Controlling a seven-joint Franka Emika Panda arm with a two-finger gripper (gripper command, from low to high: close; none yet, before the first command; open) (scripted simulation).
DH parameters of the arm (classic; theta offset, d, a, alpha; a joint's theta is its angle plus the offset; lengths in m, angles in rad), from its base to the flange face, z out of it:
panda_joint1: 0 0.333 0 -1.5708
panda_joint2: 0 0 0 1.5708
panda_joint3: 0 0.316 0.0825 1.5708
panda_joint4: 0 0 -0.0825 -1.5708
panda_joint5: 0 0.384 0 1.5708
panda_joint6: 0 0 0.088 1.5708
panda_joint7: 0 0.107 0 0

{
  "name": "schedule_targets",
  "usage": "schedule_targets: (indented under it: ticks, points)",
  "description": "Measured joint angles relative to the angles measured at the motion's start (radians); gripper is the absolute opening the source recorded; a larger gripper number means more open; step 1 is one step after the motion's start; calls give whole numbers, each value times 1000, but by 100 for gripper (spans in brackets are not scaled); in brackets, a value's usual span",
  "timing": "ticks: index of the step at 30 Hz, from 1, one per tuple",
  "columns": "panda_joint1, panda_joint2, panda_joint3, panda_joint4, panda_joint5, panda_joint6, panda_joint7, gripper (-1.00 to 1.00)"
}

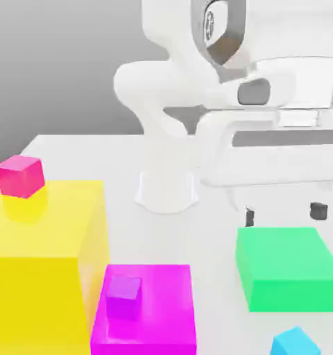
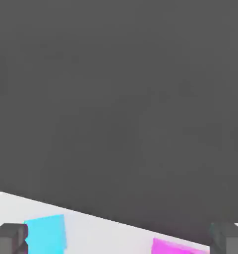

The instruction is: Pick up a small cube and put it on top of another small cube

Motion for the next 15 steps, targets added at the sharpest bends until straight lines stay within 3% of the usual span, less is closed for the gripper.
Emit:
schedule_targets:
  ticks: [8, 13, 14, 15]
  points:
    - [56, 289, 25, 18, -32, 75, 10, 0]
    - [97, 471, -9, 51, -77, 191, 40, 0]
    - [103, 491, -16, 55, -82, 206, 44, -100]
    - [103, 491, -16, 55, -82, 206, 44, -100]
